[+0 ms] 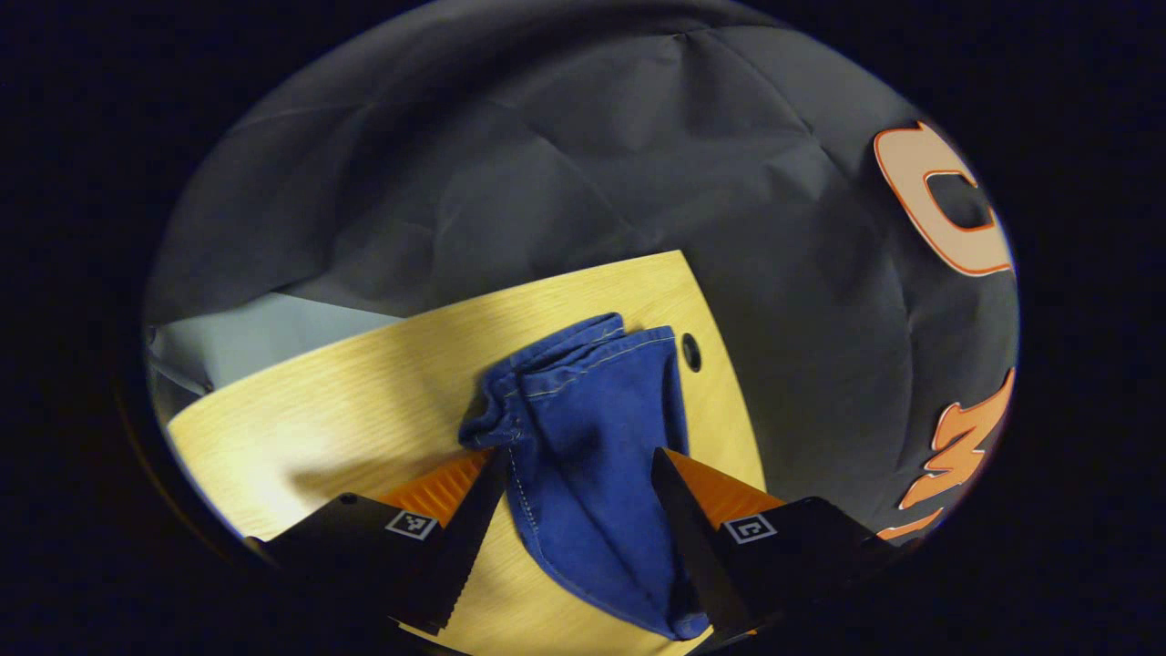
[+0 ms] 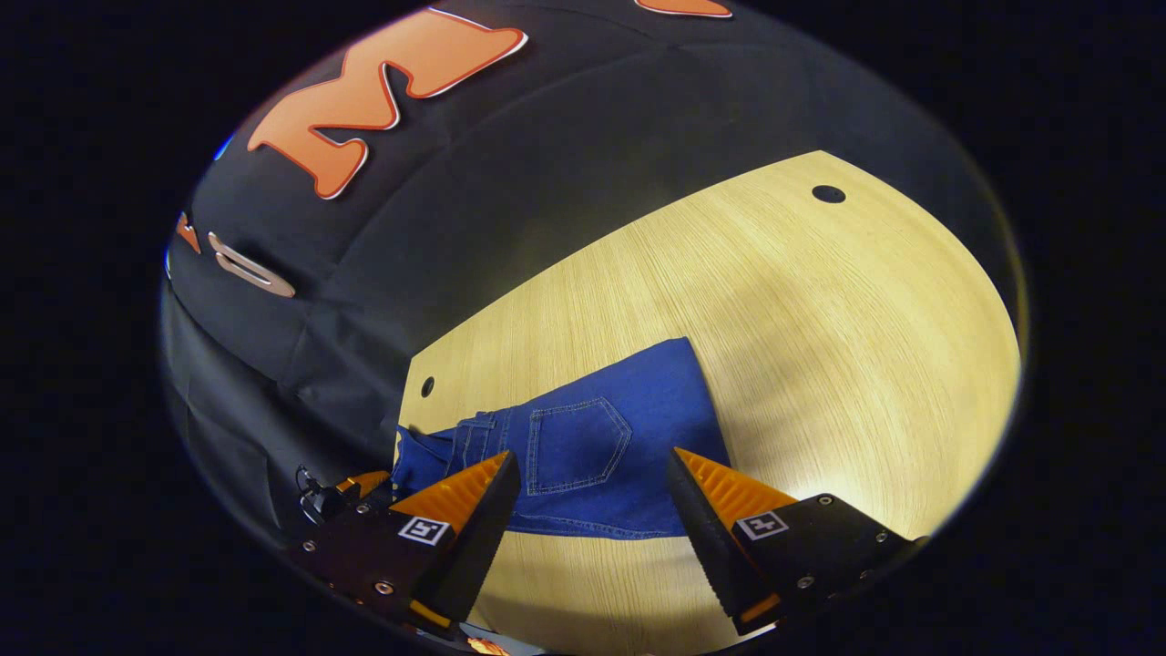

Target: Grasp the waist and the cuffs of the jeans and fold them to make the two legs overlap; first hold the waist and fold one-third of the jeans toward the cuffs, then hold the cuffs and fold the remaining one-third in the same direction to finish folding.

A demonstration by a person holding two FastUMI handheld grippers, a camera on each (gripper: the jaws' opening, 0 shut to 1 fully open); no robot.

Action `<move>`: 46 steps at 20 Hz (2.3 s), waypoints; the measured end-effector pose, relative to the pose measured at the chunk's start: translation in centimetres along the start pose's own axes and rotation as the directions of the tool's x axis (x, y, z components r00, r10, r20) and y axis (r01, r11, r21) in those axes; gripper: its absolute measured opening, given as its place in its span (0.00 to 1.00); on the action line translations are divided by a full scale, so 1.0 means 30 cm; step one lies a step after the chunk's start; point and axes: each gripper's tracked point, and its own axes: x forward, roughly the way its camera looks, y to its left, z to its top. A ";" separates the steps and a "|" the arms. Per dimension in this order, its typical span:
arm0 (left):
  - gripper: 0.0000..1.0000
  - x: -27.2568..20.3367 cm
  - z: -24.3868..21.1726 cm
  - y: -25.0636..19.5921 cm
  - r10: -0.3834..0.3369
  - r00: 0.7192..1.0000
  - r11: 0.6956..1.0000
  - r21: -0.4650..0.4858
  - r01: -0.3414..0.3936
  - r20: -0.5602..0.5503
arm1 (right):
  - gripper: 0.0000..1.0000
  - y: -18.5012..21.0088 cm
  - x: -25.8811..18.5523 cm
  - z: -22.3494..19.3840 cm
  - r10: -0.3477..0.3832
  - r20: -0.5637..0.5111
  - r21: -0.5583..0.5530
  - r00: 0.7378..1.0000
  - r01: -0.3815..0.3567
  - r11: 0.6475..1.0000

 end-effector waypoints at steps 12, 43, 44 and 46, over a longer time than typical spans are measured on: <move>0.04 0.148 -0.038 -0.045 -0.007 1.000 0.995 -0.098 0.008 0.006 | 0.98 -0.100 -0.023 0.025 -0.071 0.012 0.071 0.997 0.070 0.995; 0.03 0.065 -1.470 -1.141 0.010 0.993 0.307 0.945 0.108 -0.117 | 0.98 -0.480 -0.528 0.356 -0.079 0.303 -0.050 0.950 0.099 0.994; 0.03 0.080 -1.474 -1.148 0.035 0.995 0.269 0.960 0.082 -0.095 | 0.98 -0.491 -0.537 0.350 -0.082 0.302 -0.057 0.950 0.104 0.993; 0.04 0.126 -1.487 -1.139 0.066 0.995 0.252 0.966 0.059 -0.078 | 0.98 -0.509 -0.543 0.350 -0.093 0.305 -0.064 0.948 0.117 0.991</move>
